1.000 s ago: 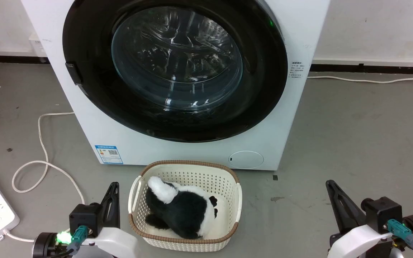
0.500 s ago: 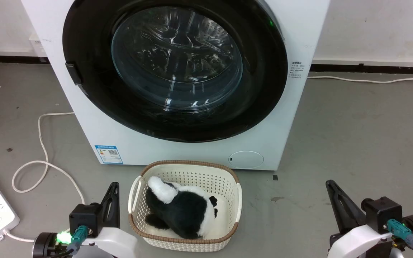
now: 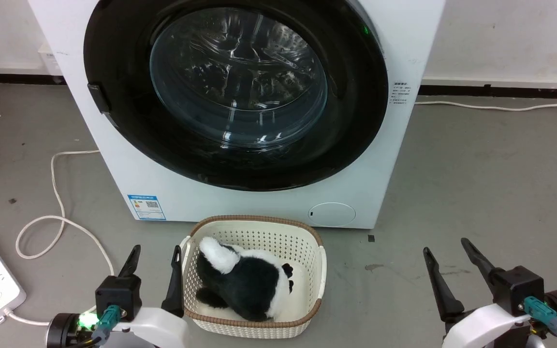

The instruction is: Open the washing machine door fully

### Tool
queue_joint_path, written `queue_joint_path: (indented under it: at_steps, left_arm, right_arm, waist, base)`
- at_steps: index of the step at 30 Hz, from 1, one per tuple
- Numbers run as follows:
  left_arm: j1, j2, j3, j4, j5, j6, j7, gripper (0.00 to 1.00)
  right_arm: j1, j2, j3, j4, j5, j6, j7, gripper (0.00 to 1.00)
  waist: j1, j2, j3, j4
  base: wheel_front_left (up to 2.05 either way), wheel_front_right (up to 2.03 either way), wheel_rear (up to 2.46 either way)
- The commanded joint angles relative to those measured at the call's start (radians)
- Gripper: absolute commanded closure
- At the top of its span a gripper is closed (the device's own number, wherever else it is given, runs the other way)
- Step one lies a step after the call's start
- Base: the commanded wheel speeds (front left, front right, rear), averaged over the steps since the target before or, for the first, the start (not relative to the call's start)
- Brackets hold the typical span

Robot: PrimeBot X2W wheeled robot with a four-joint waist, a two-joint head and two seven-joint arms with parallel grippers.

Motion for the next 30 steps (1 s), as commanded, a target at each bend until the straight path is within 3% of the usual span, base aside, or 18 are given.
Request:
queue_joint_path:
  at_steps: [1, 9, 30]
  left_arm:
    - [0.001, 0.000, -0.003, -0.003, -0.006, 0.007, -0.009, 0.00]
    - [-0.007, 0.000, -0.015, -0.010, -0.014, 0.016, -0.025, 0.00]
    - [-0.054, 0.000, -0.057, -0.046, -0.039, 0.047, -0.069, 0.00]
  right_arm:
    - [0.001, 0.000, -0.004, 0.000, 0.009, 0.000, -0.010, 0.00]
    - [-0.010, -0.003, -0.001, -0.006, 0.007, 0.000, -0.027, 0.00]
    - [-0.163, -0.103, 0.016, -0.022, 0.042, 0.000, -0.041, 0.00]
  waist:
    - [0.0000, 0.0000, 0.002, 0.000]
    - [0.0000, 0.0000, 0.023, 0.006]
    - [0.0000, 0.0000, 0.125, 0.043]
  base:
    - [0.00, 0.00, 0.00]
    - [0.00, 0.00, 0.00]
    - [0.00, 0.00, 0.00]
